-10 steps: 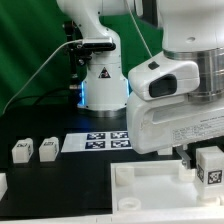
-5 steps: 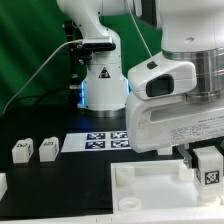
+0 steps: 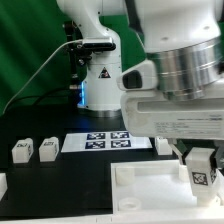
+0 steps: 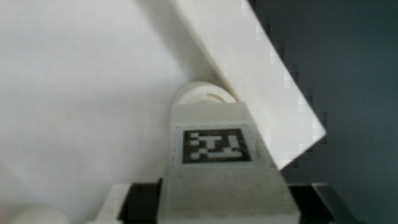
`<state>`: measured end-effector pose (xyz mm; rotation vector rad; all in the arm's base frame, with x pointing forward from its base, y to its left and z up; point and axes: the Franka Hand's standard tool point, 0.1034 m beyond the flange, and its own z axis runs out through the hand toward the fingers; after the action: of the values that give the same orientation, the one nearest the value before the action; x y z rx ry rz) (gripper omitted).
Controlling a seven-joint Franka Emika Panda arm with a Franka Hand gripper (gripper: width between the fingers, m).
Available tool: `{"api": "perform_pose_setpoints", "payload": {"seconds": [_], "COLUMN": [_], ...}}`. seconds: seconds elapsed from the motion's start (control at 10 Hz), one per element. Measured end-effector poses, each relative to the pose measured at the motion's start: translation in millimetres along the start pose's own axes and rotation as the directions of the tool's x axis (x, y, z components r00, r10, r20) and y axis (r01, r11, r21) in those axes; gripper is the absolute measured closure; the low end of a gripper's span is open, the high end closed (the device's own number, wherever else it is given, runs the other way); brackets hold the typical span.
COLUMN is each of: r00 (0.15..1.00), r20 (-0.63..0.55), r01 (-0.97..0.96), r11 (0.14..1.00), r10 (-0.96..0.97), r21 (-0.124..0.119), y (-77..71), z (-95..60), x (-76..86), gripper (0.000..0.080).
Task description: Assemble one leg
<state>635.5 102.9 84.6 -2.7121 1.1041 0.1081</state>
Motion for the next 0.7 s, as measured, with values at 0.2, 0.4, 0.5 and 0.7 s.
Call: {"api": "perform_pose_setpoints", "payload": {"seconds": [0.2,0.4,0.5,0.7], "r00": [0.979,0.923,0.892,0.892], "r20": [-0.001,-0.002,-0.004,-0.004], "r01": [-0.204,-0.384,-0.451,-0.451], "r11": [0.979,0.923,0.892,0.892], "r10": [0.204,0.384,0.451,0.451], "r21": [-0.001,0.012,0.023,0.023], "y": [0.8,1.2,2.4,2.4], "z": [-0.1,0.9,1.3,1.3], "x": [0.4,0.5,0.2,0.2], "gripper": [0.0505,0.0505,0.0505,0.0505]}}
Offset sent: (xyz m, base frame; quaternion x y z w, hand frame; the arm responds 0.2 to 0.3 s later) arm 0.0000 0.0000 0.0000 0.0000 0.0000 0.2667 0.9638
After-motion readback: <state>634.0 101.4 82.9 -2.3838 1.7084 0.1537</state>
